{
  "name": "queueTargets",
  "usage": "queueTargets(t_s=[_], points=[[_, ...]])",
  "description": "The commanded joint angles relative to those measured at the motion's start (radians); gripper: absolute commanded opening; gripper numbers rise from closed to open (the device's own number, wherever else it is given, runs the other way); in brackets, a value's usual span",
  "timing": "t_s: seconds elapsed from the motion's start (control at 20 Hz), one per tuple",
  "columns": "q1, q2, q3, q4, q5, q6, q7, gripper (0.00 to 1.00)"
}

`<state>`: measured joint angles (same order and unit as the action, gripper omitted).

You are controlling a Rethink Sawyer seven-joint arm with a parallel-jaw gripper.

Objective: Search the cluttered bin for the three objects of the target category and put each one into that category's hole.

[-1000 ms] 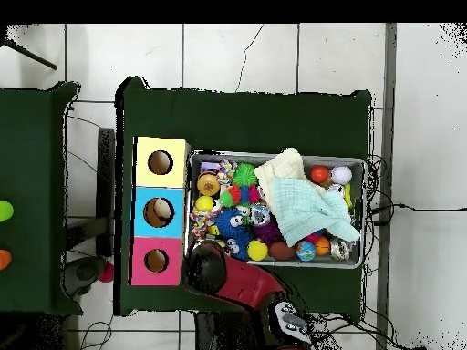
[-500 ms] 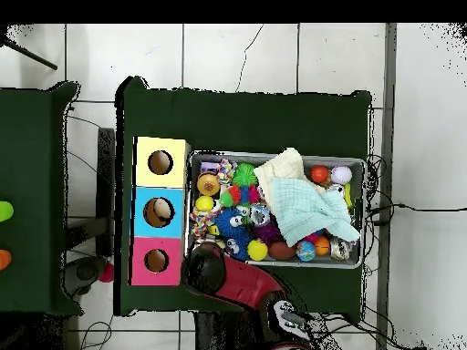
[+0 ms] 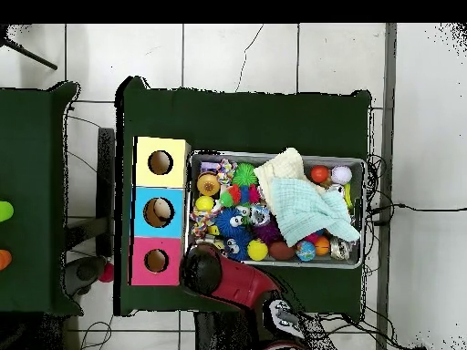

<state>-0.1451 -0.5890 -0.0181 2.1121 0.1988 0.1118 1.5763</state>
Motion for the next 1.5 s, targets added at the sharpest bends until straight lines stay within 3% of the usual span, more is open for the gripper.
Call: queueTargets(t_s=[0.05,0.75,1.15,1.2,1.5], points=[[0.018,0.077,0.022,-0.043,0.018,0.036,0.187,1.00],[0.085,0.125,-0.089,-0.110,-0.052,0.038,0.105,1.00],[0.077,0.133,-0.096,-0.116,-0.081,-0.006,0.115,1.00],[0.073,0.133,-0.094,-0.116,-0.086,-0.013,0.122,0.00],[0.083,0.127,-0.098,-0.136,-0.118,0.004,0.093,0.00]])
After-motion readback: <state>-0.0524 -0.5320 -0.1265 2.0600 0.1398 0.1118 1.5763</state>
